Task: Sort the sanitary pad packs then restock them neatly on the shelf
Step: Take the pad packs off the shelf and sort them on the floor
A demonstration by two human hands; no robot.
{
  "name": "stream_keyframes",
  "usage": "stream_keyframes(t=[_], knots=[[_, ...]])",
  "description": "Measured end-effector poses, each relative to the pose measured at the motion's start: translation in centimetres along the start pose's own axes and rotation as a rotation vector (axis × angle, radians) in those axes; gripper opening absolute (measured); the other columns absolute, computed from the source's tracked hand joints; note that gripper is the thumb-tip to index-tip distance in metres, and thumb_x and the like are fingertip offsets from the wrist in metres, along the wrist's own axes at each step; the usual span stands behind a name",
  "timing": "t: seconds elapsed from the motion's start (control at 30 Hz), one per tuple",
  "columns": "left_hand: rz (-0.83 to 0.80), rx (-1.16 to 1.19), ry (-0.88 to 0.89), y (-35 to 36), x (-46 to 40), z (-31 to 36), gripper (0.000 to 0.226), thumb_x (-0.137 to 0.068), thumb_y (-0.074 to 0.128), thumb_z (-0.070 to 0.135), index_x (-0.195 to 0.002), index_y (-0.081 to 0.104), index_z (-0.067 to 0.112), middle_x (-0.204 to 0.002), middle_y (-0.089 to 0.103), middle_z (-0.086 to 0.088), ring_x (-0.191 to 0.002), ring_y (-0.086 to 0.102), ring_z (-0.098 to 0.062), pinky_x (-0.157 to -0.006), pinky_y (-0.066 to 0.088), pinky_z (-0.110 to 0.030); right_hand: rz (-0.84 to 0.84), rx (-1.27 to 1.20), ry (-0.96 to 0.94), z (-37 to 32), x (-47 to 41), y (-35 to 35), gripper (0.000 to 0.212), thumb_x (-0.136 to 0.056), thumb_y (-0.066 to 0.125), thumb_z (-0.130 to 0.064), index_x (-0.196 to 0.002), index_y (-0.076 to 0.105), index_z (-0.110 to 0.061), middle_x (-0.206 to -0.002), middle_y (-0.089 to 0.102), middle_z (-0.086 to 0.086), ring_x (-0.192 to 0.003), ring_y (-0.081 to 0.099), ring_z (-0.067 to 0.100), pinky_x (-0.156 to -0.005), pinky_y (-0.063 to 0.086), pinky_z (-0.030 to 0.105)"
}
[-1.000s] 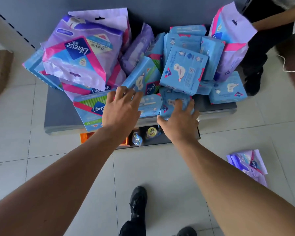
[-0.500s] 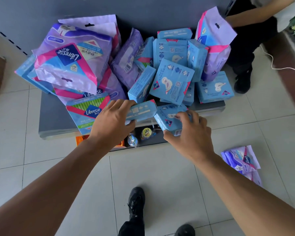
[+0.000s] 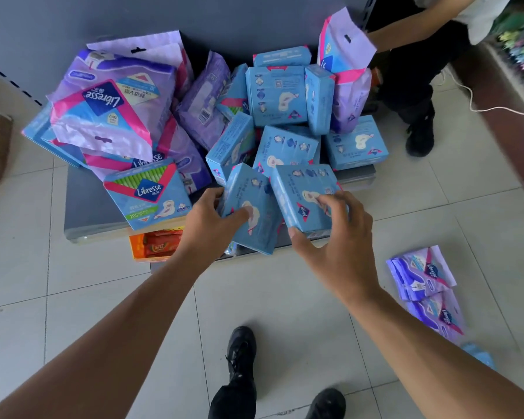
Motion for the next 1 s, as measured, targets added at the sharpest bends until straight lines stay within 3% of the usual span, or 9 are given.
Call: stream_keyframes(t=[0.13,0.23,0.33,0.47,0.6,0.67,0.77,0.87,1.0], knots=[[-0.089,0.369,-0.078,3.3,1.6,1.9,0.050,-0.087,0.061,0.055,-0.116,0.057,0.015,-0.107,0.068,-0.006,-0.091,0.069,-0.018,-0.080,0.058,-0.043,0.039,-0.110,-0.025,-2.5,1.1,-0.5,0.066,-0.073,0.068,-0.061,-0.126,0.049,-0.027,-0.133,0.033,-0.010,-0.127,0.036,0.019,-0.100,0.043,0.045],[-0.294,0.649,-0.085,6.0,3.4,4.5,0.063,-0.088,0.048,0.063,-0.126,0.055,0.014,-0.118,0.068,-0.010,-0.107,0.067,-0.027,-0.090,0.054,-0.046,0.062,-0.144,0.006,-3.1,1.7,-1.1,0.073,-0.071,0.066,-0.065,-0.129,0.045,-0.026,-0.139,0.034,-0.001,-0.128,0.034,0.021,-0.098,0.044,0.047],[-0.369,0.650,-0.046,7.4,4.6,5.9,0.059,-0.087,0.043,0.058,-0.125,0.058,0.016,-0.118,0.070,-0.008,-0.109,0.067,-0.027,-0.094,0.053,-0.046,0.068,-0.159,0.017,-2.0,2.3,-2.6,0.074,-0.072,0.065,-0.067,-0.132,0.041,-0.030,-0.142,0.033,0.000,-0.132,0.030,0.019,-0.100,0.044,0.046],[-0.433,0.632,-0.055,10.3,5.6,5.9,0.062,-0.090,0.042,0.059,-0.131,0.053,0.014,-0.124,0.066,-0.010,-0.114,0.064,-0.029,-0.097,0.050,-0.050,0.048,-0.287,0.111,0.7,3.6,-4.6,0.050,-0.087,0.044,-0.059,-0.131,0.047,-0.036,-0.139,0.033,-0.006,-0.130,0.033,0.018,-0.099,0.031,0.008],[-0.512,0.646,-0.114,13.3,6.5,6.6,0.061,-0.091,0.048,0.058,-0.136,0.050,0.017,-0.127,0.065,-0.011,-0.115,0.063,-0.030,-0.099,0.049,-0.051,0.128,-0.427,0.212,3.9,4.6,-6.8,0.030,-0.095,0.044,-0.041,-0.122,0.054,-0.032,-0.127,0.039,-0.006,-0.121,0.041,0.005,-0.093,0.048,0.021],[-0.523,0.642,-0.136,14.2,6.4,6.8,0.063,-0.087,0.053,0.059,-0.135,0.051,0.018,-0.126,0.065,-0.013,-0.113,0.064,-0.033,-0.099,0.048,-0.055,0.121,-0.507,0.314,5.5,4.7,-7.7,0.043,-0.084,0.061,-0.038,-0.124,0.048,-0.030,-0.125,0.042,-0.004,-0.117,0.045,0.001,-0.088,0.047,0.014],[-0.614,0.601,-0.132,16.1,6.8,7.5,0.060,-0.087,0.052,0.060,-0.131,0.057,0.020,-0.124,0.066,-0.012,-0.114,0.063,-0.032,-0.100,0.048,-0.050,-0.014,-0.953,0.569,7.8,4.9,-7.8,0.075,-0.069,0.074,-0.035,-0.132,0.033,-0.038,-0.124,0.055,-0.007,-0.108,0.061,0.002,-0.083,0.056,0.027],[-0.694,0.553,-0.139,18.6,7.8,9.0,0.055,-0.082,0.046,0.058,-0.123,0.062,0.025,-0.120,0.069,-0.006,-0.111,0.065,-0.027,-0.098,0.049,-0.044,-0.101,-1.151,0.651,9.9,5.4,-8.4,0.065,-0.070,0.073,-0.030,-0.128,0.043,-0.027,-0.112,0.069,-0.006,-0.103,0.068,0.015,-0.088,0.056,0.042],[-0.632,0.556,-0.189,21.9,8.9,9.0,0.071,-0.082,0.060,0.064,-0.135,0.048,0.019,-0.123,0.067,-0.006,-0.111,0.065,-0.021,-0.101,0.048,-0.042,0.086,-1.134,0.712,13.3,6.5,-9.7,0.072,-0.068,0.076,-0.040,-0.131,0.045,-0.023,-0.118,0.068,-0.003,-0.110,0.066,0.018,-0.094,0.054,0.047]])
Point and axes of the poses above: each hand's wrist, its own x-axis away from the middle knuckle, its own y-axis out of the palm, z = x × y, the point moved 5 cm from there along -x, towards the middle knuckle
